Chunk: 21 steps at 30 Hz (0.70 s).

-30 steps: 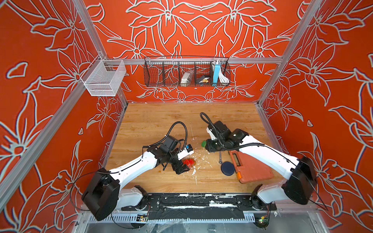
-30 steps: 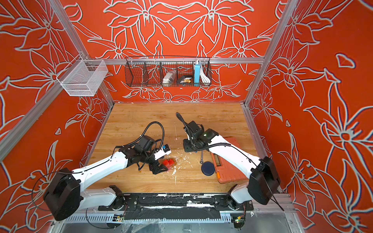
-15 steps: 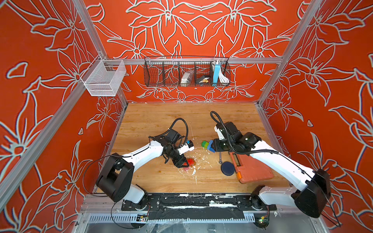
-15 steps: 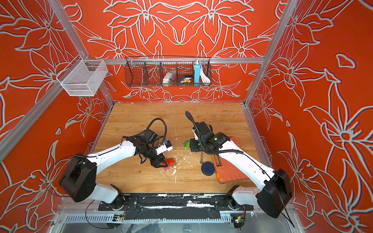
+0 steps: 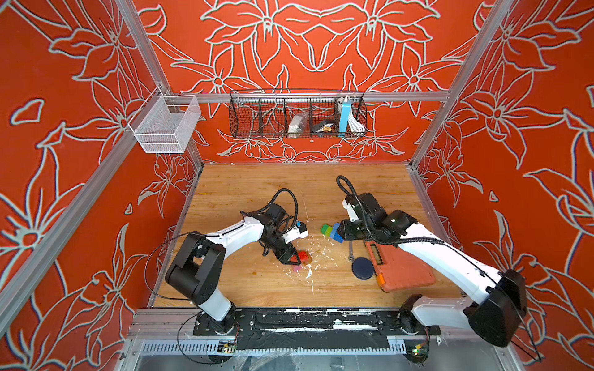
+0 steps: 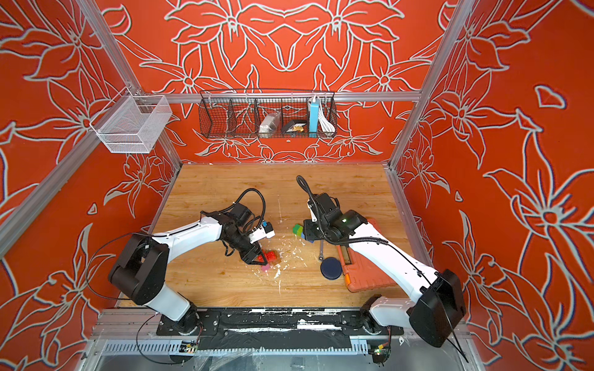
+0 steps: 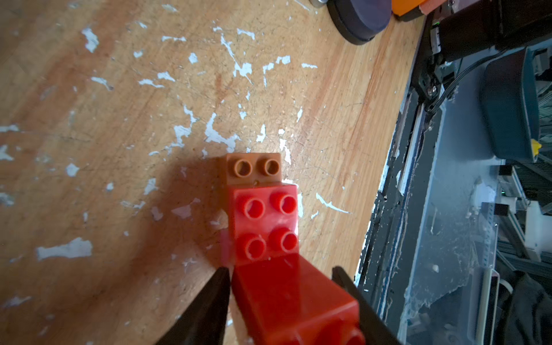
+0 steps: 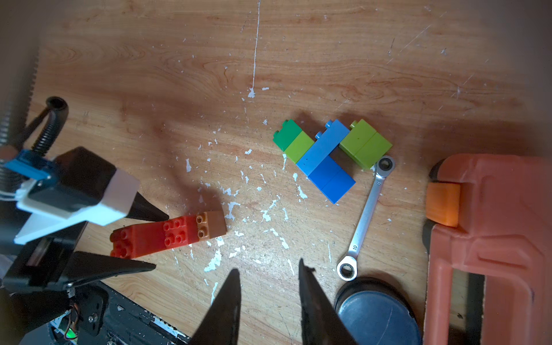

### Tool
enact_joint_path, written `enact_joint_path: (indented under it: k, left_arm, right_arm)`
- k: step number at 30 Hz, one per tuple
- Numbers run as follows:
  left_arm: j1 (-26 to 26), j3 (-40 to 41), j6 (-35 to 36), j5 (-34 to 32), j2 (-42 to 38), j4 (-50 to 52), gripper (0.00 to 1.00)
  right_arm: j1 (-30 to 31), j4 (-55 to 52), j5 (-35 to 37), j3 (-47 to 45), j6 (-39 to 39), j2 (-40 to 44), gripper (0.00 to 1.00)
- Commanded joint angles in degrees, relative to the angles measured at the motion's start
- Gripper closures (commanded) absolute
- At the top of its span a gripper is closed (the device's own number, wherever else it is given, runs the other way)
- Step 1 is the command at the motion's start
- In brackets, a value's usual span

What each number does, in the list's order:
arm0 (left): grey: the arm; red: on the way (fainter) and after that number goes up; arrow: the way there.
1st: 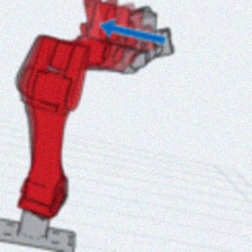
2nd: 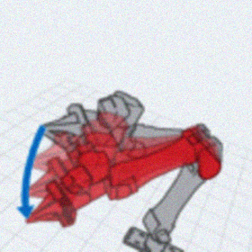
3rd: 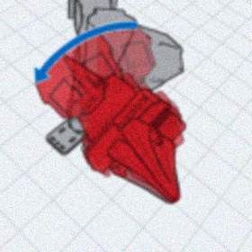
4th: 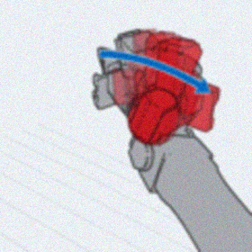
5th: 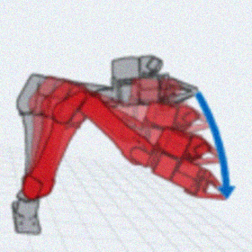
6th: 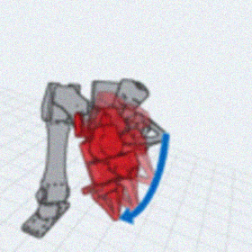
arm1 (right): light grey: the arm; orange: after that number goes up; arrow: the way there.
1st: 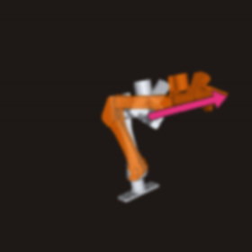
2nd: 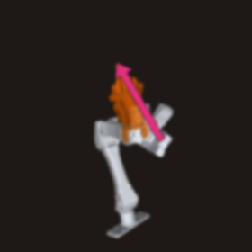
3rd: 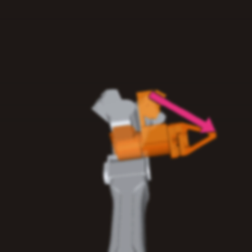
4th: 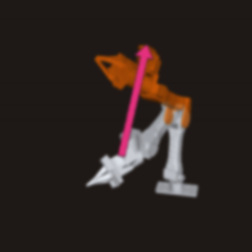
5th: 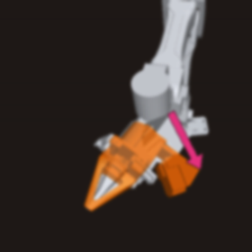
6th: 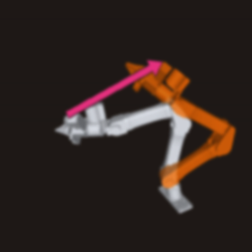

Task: Assemble the letter h with lego
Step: Adjust the lego brick at the center of the board.

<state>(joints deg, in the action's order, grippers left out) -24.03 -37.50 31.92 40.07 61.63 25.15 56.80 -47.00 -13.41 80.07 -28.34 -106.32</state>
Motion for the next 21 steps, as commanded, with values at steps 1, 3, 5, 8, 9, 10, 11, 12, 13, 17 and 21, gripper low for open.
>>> enact_joint_path:
  k: [1,3,5,8,9,10,11,12,13,17,21]
  left_arm:
    - [0.2,-0.4,-0.5,-1.3,-0.3,1.0,0.10]
    - [0.2,-0.4,-0.1,-1.6,0.0,1.3,0.09]
    - [0.2,-0.6,-0.1,-1.7,0.4,1.7,0.09]
    - [0.2,-0.8,0.0,-1.8,0.4,2.6,0.09]
    - [0.2,-0.7,0.0,-1.9,0.4,2.5,0.09]
    - [0.2,-0.6,0.0,-2.1,0.4,2.3,0.08]
    - [0.2,-0.6,-0.1,-2.4,0.6,2.0,0.08]
    - [0.2,-0.6,-0.2,-2.5,0.7,1.9,0.07]
    - [0.2,-0.7,-0.3,-2.6,0.9,1.8,0.07]
    - [0.1,-0.3,-1.9,-3.9,1.6,-0.2,0.07]
    - [-0.6,-0.7,-3.8,-6.2,3.6,-1.6,0.05]
  right_arm:
    - [0.0,0.1,5.7,-2.7,-4.1,-2.7,0.76]
    - [-0.1,0.9,6.0,-2.4,-4.6,-1.9,0.75]
    - [-0.1,0.8,6.5,-1.7,-5.2,-1.2,0.72]
    - [-0.1,1.0,6.2,-1.2,-5.7,0.1,0.71]
    - [-0.1,1.0,6.0,-1.3,-5.8,0.5,0.71]
    - [-0.2,1.1,5.9,-1.2,-6.0,1.1,0.71]
    - [-0.2,1.2,5.9,-1.3,-6.0,1.6,0.71]
    - [-0.3,1.2,6.1,-1.2,-6.1,2.0,0.71]
    - [-0.4,1.1,6.3,-1.3,-6.1,2.5,0.71]
    - [-0.8,1.3,5.8,-2.0,-6.3,4.5,0.71]
    - [-1.7,2.2,5.0,-3.2,-6.8,5.6,0.72]
